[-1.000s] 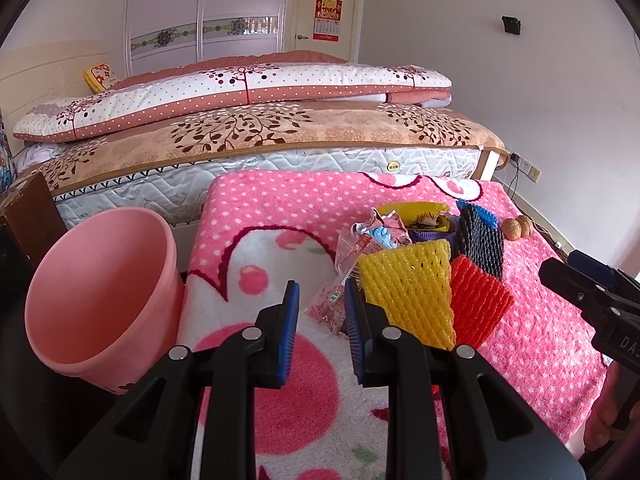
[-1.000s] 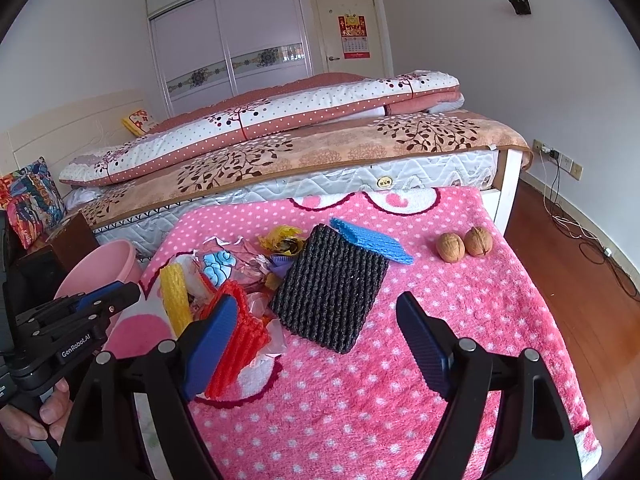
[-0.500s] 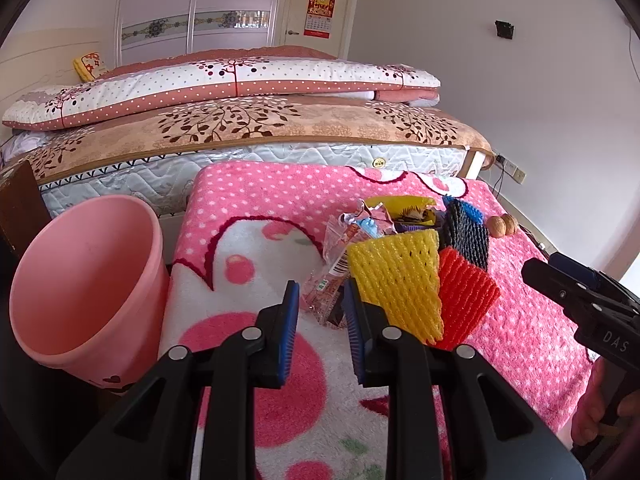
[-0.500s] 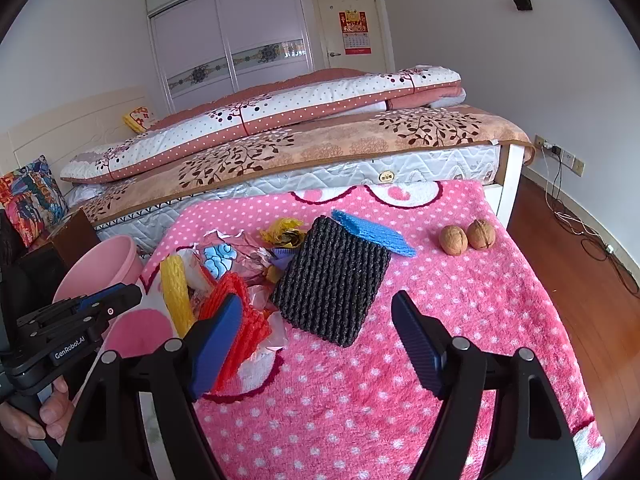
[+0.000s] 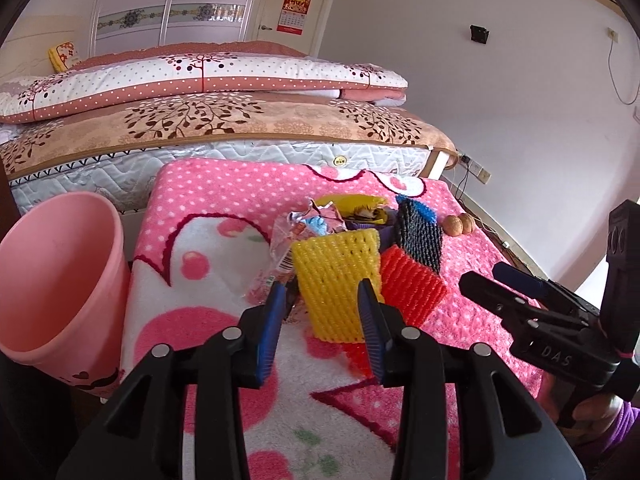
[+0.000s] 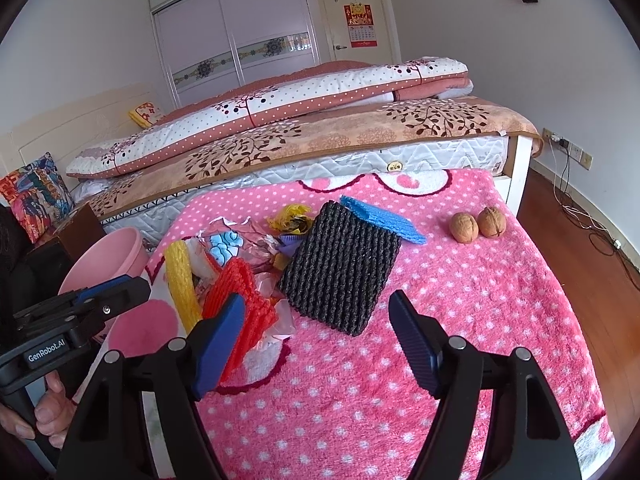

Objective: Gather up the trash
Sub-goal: 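Close left tool on yellow foam net while right tool grasps red foam net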

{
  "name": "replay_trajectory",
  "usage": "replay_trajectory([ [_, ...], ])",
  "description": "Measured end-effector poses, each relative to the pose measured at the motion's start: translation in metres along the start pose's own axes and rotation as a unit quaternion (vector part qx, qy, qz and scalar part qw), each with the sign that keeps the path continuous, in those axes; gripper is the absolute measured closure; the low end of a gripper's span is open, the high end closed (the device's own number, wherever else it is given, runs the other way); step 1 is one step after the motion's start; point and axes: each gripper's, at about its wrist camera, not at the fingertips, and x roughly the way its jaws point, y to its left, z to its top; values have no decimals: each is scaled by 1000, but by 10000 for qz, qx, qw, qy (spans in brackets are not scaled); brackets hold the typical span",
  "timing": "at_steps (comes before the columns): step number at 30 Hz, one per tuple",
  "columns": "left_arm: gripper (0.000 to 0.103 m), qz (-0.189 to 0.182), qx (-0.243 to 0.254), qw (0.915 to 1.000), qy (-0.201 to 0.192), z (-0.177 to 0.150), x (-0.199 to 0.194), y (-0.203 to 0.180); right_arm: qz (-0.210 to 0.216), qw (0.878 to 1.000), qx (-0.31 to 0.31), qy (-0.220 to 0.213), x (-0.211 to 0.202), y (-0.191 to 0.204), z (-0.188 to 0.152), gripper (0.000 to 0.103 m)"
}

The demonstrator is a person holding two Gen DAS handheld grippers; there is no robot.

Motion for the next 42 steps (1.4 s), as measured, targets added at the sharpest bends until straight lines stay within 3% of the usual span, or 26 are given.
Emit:
replay_trajectory([
  [9,65,-19,152,9998,107,1,12,-18,60,9999,95,84,2,-7,-6,30],
  [23,65,334,211,9987,313,-1,36,-28,318,9990,147,266,10,-9,-13,37],
  [30,92,478,232,9981,302,-5,31,-19,628,9975,30,308,15,4,-12,38],
  [33,94,510,211,9982,253,-5,26,-13,755,9965,-49,357,21,12,-9,39],
  [37,95,462,125,9985,248,-6,21,-5,922,9945,-74,501,32,23,-6,46],
  [42,96,375,92,9991,150,-7,12,0,985,9934,-105,586,39,34,-3,72],
])
